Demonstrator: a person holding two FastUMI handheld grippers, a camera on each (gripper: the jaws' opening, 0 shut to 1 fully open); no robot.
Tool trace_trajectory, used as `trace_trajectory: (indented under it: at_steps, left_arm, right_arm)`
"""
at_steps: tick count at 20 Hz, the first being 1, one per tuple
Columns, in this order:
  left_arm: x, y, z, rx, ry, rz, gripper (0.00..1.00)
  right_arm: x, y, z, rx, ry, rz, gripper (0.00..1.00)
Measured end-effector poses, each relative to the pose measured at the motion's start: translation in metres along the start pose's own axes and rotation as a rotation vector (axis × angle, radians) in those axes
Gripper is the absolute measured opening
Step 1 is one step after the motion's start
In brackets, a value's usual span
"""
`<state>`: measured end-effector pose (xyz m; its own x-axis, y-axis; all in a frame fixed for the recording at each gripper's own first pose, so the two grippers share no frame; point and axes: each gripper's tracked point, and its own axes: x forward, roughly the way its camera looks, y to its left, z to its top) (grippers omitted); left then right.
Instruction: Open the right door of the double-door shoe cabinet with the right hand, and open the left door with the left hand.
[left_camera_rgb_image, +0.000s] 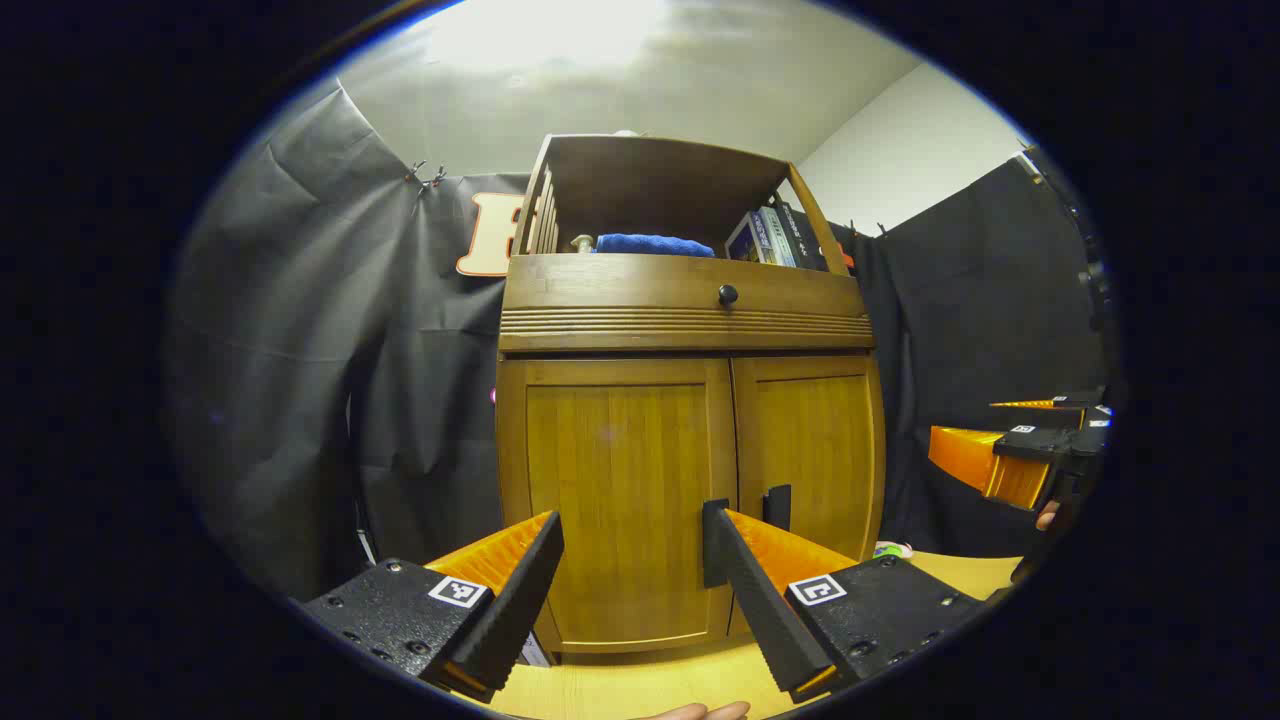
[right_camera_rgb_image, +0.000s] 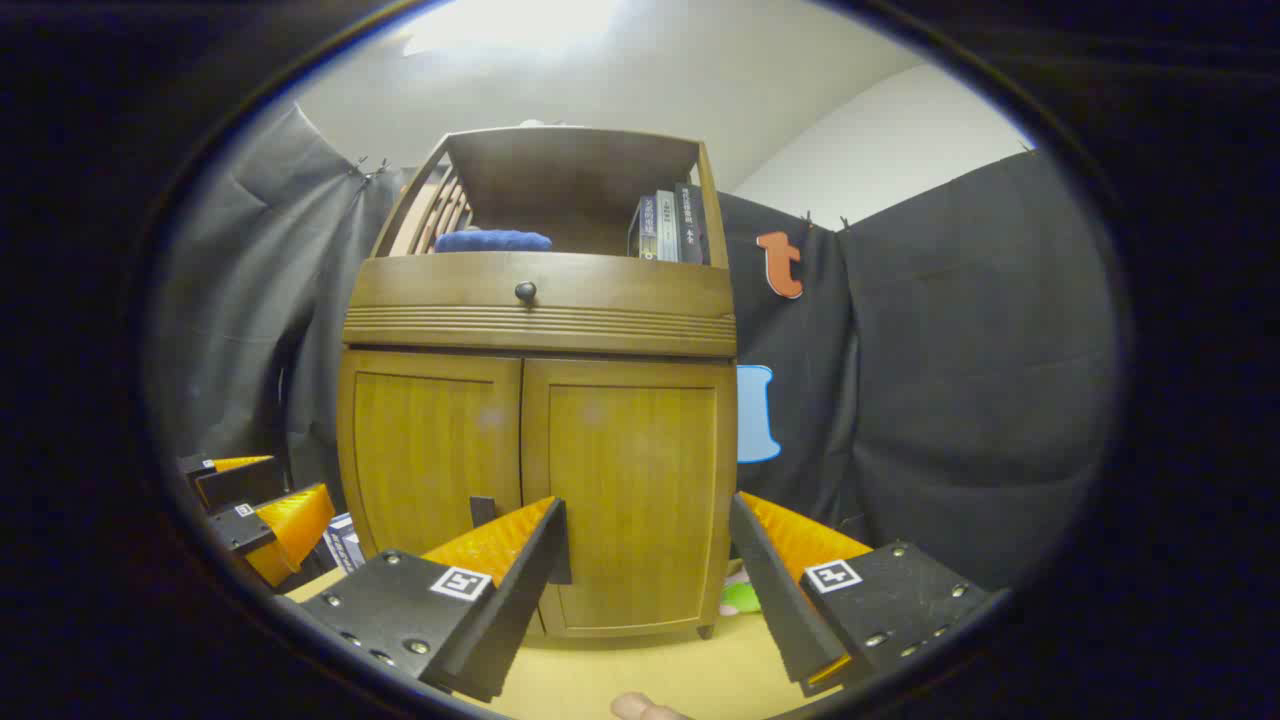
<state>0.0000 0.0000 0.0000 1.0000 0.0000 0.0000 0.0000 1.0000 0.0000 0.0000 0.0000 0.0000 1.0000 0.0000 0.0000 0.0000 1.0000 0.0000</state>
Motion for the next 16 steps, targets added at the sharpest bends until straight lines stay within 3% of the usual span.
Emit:
trace_trajectory:
  at_steps: [16]
  left_arm:
    - [0.008, 0.023, -0.005, -0.049, 0.032, 0.033, 0.92]
  right_arm:
    - [0.040, 0.031, -0.023, -0.035, 0.052, 0.028, 0.98]
